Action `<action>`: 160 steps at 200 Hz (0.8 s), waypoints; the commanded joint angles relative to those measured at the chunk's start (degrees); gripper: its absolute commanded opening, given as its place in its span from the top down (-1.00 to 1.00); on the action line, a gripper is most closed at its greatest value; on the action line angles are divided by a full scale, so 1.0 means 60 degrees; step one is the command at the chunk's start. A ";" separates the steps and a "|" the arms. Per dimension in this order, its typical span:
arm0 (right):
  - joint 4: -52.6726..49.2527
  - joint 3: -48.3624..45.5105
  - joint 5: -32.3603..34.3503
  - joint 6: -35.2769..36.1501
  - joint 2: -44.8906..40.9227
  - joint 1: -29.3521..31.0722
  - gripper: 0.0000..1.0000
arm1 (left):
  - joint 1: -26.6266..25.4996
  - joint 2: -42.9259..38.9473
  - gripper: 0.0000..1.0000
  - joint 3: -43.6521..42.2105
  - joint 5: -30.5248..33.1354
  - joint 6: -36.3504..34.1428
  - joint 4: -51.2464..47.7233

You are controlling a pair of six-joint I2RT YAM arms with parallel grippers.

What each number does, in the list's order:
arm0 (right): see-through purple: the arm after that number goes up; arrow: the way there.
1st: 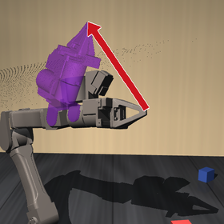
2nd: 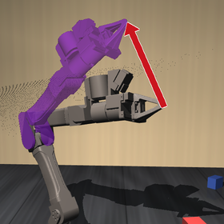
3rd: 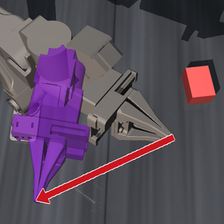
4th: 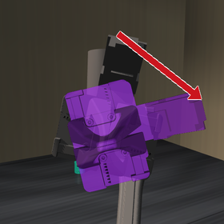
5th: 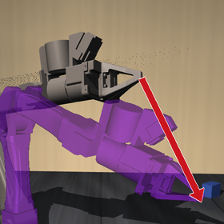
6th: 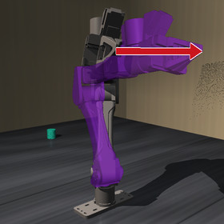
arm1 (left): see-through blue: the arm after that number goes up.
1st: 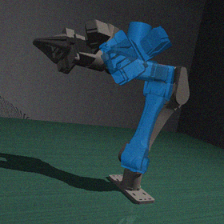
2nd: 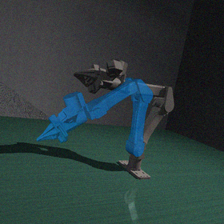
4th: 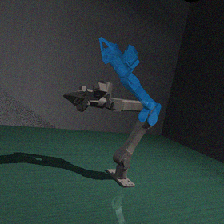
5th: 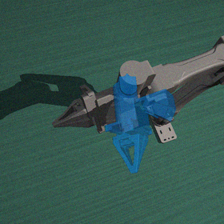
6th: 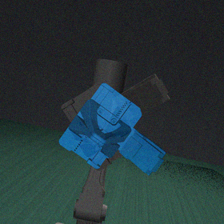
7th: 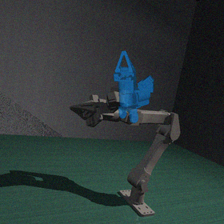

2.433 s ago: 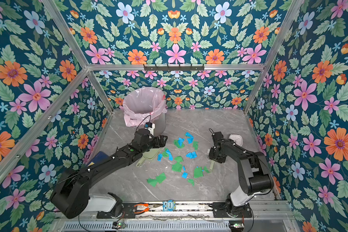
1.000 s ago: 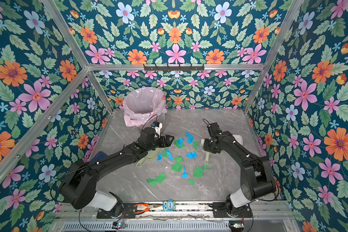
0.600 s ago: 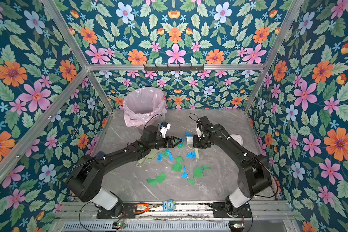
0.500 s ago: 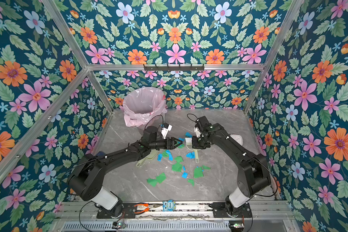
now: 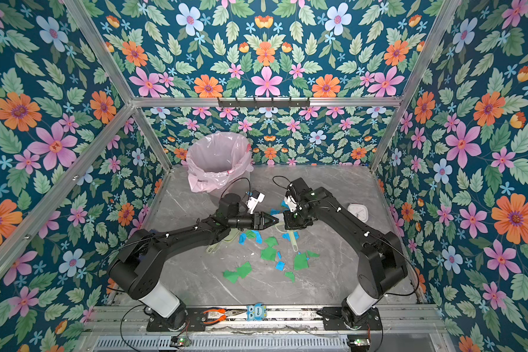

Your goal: Sweep away the paper scraps from the table

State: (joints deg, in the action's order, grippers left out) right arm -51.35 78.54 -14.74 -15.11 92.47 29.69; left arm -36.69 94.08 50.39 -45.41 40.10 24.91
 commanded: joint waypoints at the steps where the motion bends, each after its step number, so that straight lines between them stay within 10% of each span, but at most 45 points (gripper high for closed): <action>1: -0.0113 0.0149 0.0024 0.0129 0.0059 0.0122 0.58 | 0.0021 0.0066 -0.29 -0.0090 -0.0219 0.0131 0.0499; 64: -0.0258 0.0473 0.0244 0.0160 0.0139 0.0434 0.56 | 0.0021 0.0300 -0.05 -0.0130 -0.0284 0.0453 0.1005; 94: -0.0143 0.0461 0.0247 0.0074 0.0156 0.0461 0.55 | 0.0021 0.0374 0.21 -0.0134 -0.0337 0.0477 0.1046; 132: 0.0037 0.0500 0.0380 -0.0046 0.0268 0.0519 0.55 | 0.0021 0.0475 1.00 -0.0122 -0.0318 0.0630 0.1179; 160: 0.0283 0.0551 0.0692 -0.0197 0.0344 0.0559 0.52 | 0.0021 0.0528 1.00 -0.0135 -0.0274 0.0755 0.1322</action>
State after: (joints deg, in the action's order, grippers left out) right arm -52.18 81.47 -12.62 -14.85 94.35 32.75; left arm -36.69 96.97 49.60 -47.77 44.56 32.32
